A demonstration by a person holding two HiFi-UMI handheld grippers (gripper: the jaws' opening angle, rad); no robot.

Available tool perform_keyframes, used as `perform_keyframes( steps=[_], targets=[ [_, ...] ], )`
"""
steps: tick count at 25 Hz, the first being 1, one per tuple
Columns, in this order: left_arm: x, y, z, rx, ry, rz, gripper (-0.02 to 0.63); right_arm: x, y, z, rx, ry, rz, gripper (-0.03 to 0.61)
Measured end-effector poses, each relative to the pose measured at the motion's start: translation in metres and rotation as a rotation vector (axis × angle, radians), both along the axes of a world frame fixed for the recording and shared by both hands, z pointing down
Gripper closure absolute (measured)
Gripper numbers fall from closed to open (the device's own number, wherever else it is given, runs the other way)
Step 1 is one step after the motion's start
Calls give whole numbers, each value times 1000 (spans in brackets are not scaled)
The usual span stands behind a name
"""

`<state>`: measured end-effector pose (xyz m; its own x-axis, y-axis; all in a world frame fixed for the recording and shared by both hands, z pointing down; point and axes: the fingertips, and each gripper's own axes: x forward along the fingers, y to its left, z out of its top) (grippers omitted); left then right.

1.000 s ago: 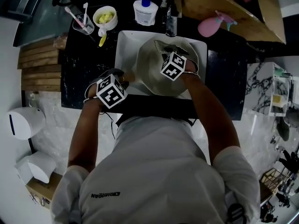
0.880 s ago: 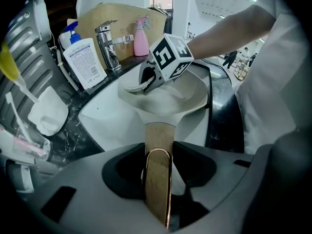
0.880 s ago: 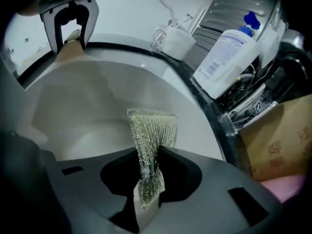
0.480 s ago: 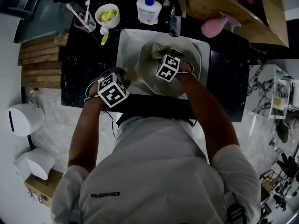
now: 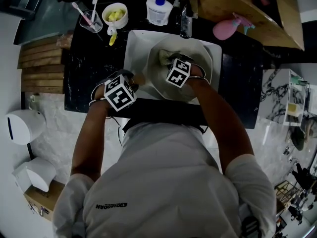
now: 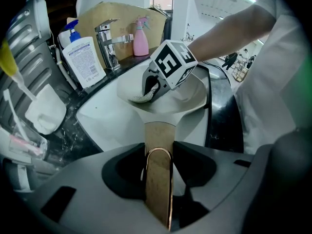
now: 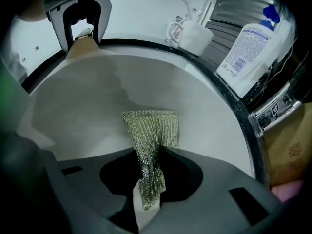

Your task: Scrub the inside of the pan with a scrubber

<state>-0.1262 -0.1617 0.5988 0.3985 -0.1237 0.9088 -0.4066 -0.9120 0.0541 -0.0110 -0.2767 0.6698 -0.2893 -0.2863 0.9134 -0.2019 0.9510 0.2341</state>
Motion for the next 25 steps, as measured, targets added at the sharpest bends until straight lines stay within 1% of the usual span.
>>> perform_keyframes(
  steps=[2, 3, 6, 9, 18, 21, 25],
  targets=[
    [1, 3, 1, -45, 48, -20, 423, -2, 7, -1, -6, 2, -16, 469],
    [1, 5, 1, -54, 59, -25, 426, -3, 11, -1, -10, 5, -27, 469],
    [0, 7, 2, -29, 51, -20, 426, -7, 24, -1, -21, 24, -69, 469],
    [-1, 7, 2, -39, 53, -23, 426, -10, 37, 0, -28, 40, -107, 469],
    [1, 7, 2, -48, 57, -22, 426, -11, 69, -2, -76, 36, -150, 469],
    [1, 7, 2, -45, 58, -21, 426, -11, 80, -2, -109, 26, -160, 469],
    [0, 7, 3, -38, 54, -19, 426, -8, 97, -4, -176, 36, -184, 469]
  ],
)
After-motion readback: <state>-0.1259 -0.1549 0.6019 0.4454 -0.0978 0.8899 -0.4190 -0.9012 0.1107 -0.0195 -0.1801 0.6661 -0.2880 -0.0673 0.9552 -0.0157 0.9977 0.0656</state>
